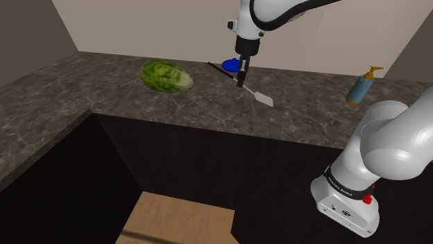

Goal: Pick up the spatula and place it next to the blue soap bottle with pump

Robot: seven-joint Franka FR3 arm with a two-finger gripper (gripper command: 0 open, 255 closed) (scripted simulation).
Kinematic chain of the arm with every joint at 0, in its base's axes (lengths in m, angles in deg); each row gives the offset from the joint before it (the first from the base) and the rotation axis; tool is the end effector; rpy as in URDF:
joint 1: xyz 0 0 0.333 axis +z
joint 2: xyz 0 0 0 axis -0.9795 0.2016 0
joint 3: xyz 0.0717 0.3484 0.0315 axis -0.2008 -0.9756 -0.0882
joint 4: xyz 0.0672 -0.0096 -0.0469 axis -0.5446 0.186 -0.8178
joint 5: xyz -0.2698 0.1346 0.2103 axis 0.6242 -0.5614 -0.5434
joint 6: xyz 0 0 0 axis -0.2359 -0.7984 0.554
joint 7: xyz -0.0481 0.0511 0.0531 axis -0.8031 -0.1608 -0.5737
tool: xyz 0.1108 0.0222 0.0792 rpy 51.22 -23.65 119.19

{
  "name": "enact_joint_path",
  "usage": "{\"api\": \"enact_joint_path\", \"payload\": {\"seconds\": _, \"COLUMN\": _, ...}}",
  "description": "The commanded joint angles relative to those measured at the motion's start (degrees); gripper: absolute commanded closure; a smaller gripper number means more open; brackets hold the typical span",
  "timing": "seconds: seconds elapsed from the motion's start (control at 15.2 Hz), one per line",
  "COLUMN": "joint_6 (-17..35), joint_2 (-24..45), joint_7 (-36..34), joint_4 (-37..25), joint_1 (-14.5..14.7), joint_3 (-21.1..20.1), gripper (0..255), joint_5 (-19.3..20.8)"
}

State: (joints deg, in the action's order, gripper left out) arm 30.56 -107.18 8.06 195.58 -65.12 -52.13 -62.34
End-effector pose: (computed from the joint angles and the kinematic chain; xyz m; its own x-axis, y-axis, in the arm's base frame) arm 0.3950 0.0699 0.5082 0.8038 0.5911 0.0668 0.5925 -0.8056 -0.0001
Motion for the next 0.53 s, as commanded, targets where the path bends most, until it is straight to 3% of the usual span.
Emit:
{"api": "enact_joint_path", "payload": {"seconds": 0.0, "joint_6": -1.6, "joint_2": -0.3, "joint_7": 0.0, "joint_4": -1.3, "joint_1": 0.0, "joint_3": 0.0, "gripper": 255, "joint_5": 0.0}}
{"api": "enact_joint_path", "payload": {"seconds": 0.46, "joint_6": -7.1, "joint_2": -0.8, "joint_7": -0.2, "joint_4": -6.2, "joint_1": 0.0, "joint_3": -0.1, "gripper": 255, "joint_5": 0.0}}
